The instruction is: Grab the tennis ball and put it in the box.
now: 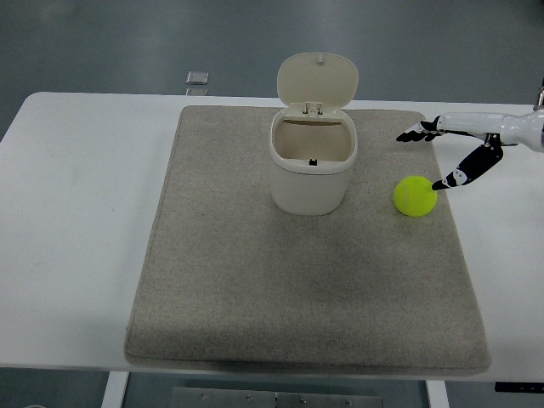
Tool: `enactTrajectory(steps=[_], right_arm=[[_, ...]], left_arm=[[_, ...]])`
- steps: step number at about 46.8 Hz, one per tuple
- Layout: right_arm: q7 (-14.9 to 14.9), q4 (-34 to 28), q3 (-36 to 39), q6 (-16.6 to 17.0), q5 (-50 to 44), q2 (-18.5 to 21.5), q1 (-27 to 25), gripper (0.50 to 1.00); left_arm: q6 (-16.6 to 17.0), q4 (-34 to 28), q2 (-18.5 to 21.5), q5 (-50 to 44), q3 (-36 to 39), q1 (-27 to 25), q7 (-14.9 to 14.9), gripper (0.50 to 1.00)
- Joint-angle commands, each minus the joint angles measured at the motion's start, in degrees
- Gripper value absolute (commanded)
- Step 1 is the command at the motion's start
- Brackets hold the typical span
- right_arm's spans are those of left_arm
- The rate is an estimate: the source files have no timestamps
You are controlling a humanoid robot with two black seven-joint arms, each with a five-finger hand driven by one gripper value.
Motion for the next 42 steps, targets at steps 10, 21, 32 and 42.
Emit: enactTrajectory(steps=[10, 21, 32, 42], right_arm=[[-0.1, 1.9, -3.7, -5.3, -0.8, -0.5, -0.6, 0.913], [-0.3, 1.9, -4.3, -7.5, -1.1, 0.2, -2.8, 0.911], [-0.6, 1.8, -4.2, -9.6, -1.6, 0.6, -4.2, 0.909], [-0.7, 1.3, -4.2, -10.4, -1.6, 1.0, -4.8, 0.905]], left_arm=[[0.0, 0.0, 0.0, 0.0, 0.0, 0.0, 0.0, 0.996], [0.0, 0.0, 0.0, 0.0, 0.0, 0.0, 0.0, 0.996], [0.0, 0.0, 0.0, 0.0, 0.0, 0.0, 0.0, 0.996], [0.0, 0.0, 0.0, 0.0, 0.0, 0.0, 0.0, 0.996]])
